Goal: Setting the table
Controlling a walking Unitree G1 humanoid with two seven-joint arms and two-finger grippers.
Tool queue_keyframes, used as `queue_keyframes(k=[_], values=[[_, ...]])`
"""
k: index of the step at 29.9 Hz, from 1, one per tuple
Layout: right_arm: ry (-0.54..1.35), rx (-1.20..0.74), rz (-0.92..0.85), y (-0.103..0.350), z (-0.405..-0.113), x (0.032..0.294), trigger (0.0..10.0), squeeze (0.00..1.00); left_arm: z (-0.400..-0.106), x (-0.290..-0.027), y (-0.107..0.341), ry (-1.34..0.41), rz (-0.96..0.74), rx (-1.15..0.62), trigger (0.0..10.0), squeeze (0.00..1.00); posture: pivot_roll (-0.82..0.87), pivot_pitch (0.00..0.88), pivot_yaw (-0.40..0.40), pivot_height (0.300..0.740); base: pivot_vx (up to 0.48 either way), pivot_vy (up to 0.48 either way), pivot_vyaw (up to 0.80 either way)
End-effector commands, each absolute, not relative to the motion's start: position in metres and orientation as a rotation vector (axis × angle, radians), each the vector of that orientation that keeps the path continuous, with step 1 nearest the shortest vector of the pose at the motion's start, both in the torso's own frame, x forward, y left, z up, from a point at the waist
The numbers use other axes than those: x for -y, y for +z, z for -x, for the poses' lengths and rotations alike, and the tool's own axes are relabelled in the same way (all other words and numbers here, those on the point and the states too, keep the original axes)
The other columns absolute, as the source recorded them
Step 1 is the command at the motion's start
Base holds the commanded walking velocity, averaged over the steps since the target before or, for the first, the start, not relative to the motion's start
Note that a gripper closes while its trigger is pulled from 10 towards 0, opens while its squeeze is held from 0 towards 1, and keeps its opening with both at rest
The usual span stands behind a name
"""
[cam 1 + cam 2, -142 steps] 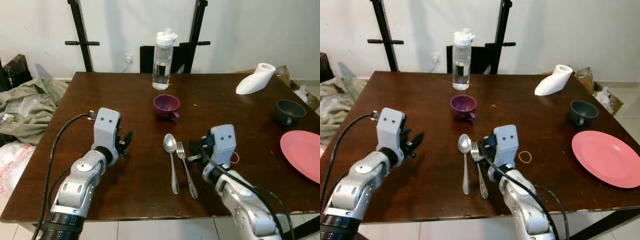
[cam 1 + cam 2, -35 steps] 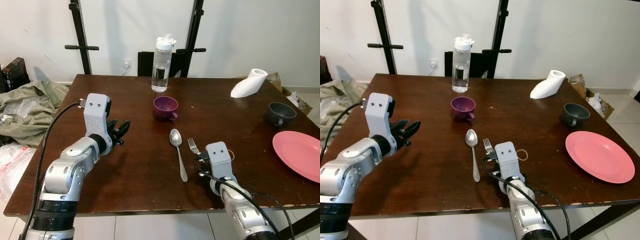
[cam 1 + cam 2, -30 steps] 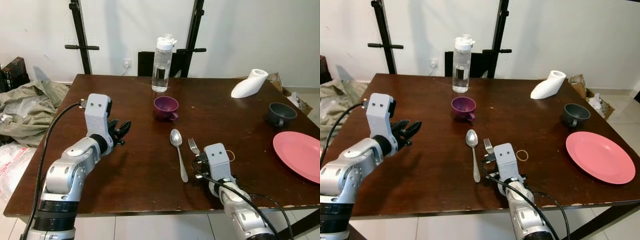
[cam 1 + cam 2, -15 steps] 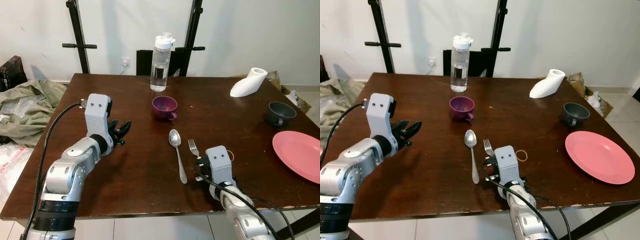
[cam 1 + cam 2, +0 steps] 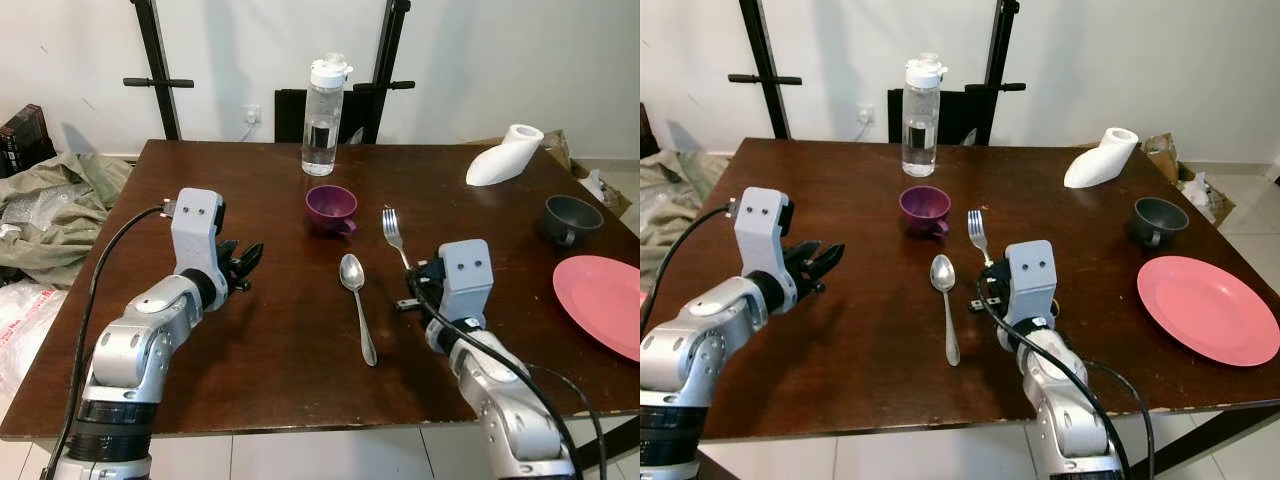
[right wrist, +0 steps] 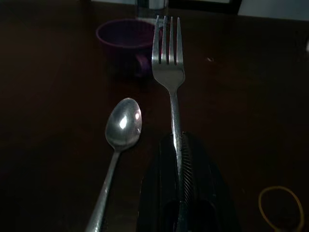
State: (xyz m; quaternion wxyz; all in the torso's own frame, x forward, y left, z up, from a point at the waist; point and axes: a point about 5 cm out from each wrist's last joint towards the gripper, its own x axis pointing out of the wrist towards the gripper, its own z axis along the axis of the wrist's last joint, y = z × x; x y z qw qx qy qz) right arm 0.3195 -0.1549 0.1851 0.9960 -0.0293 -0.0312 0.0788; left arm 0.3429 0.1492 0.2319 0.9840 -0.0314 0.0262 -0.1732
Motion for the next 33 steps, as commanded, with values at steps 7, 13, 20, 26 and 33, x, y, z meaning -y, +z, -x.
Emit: queue_keyframes(k=[7, 13, 20, 26, 33], values=[[0.077, 0.108, -0.094, 0.179, -0.310, 0.153, 10.0, 0.00, -0.333, -0.145, 0.211, -0.324, -0.011, -0.064, 10.0, 0.00, 0.06, 0.112, 0.048, 0.740, 0.000, 0.000, 0.00], [0.035, 0.074, -0.193, 0.170, -0.311, 0.158, 10.0, 0.00, -0.330, -0.143, 0.203, -0.271, -0.028, -0.036, 10.0, 0.00, 0.06, 0.106, 0.045, 0.740, 0.000, 0.000, 0.00], [0.042, 0.067, -0.211, 0.166, -0.311, 0.155, 10.0, 0.00, -0.331, -0.139, 0.196, -0.204, -0.029, -0.036, 10.0, 0.00, 0.05, 0.100, 0.046, 0.740, 0.000, 0.000, 0.00], [0.048, 0.060, -0.219, 0.165, -0.310, 0.154, 10.0, 0.00, -0.331, -0.138, 0.196, -0.201, -0.026, -0.019, 10.0, 0.00, 0.05, 0.094, 0.046, 0.740, 0.000, 0.000, 0.00], [0.052, 0.056, -0.218, 0.164, -0.311, 0.154, 10.0, 0.00, -0.330, -0.136, 0.196, -0.204, -0.025, -0.011, 10.0, 0.00, 0.05, 0.093, 0.046, 0.740, -0.260, 0.000, 0.00]])
